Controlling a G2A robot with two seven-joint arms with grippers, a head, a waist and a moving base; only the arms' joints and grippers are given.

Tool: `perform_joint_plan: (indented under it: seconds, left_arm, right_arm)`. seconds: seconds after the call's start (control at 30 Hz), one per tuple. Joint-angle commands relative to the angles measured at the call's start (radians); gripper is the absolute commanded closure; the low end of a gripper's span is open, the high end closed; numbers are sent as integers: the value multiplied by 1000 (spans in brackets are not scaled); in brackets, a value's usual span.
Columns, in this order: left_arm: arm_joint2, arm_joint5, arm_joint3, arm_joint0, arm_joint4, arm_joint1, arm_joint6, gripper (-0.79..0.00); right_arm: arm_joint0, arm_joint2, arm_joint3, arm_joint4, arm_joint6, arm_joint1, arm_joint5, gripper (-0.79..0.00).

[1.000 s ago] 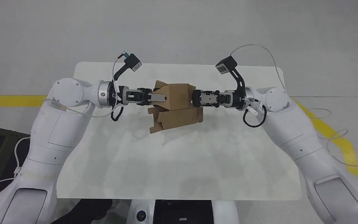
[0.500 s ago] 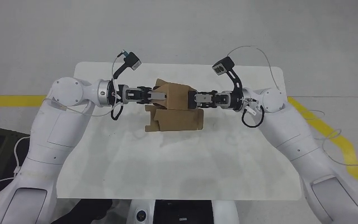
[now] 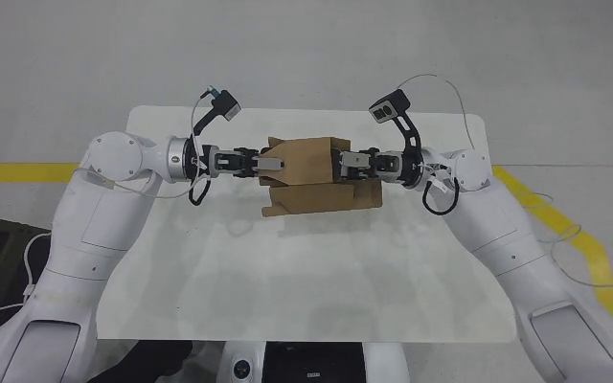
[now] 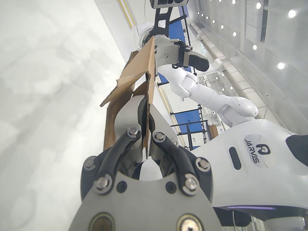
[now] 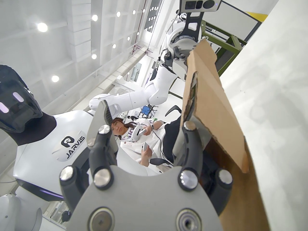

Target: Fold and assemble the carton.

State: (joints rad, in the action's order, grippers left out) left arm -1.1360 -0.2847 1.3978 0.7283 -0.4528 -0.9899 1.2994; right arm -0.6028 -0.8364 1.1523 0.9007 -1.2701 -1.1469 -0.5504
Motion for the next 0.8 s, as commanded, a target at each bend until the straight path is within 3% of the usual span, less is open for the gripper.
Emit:
perform_joint_plan:
  seconds: [0.0,0.37,0.5,0.57,0.77]
  left_arm:
    - [1,0,0,-1,2,0,0,0]
    - [8,0,6,-3,3,-1,3,0]
    - [10,1,9,-3,1,-1,3,0]
    - [10,0,11,-2,0,-1,4,0]
    - [13,2,16,-1,-2,-2,5,0]
  right_arm:
    - [0,-2,-4,-5,-4,-4,4,-560]
    - [31,17,-39,-59,-18,-36,18,-511]
    - [45,28,-53,-80,-18,-47,18,-456]
    - [52,36,-59,-94,-18,-51,18,-388]
    - [71,60,-73,-121,-18,-65,18,-339]
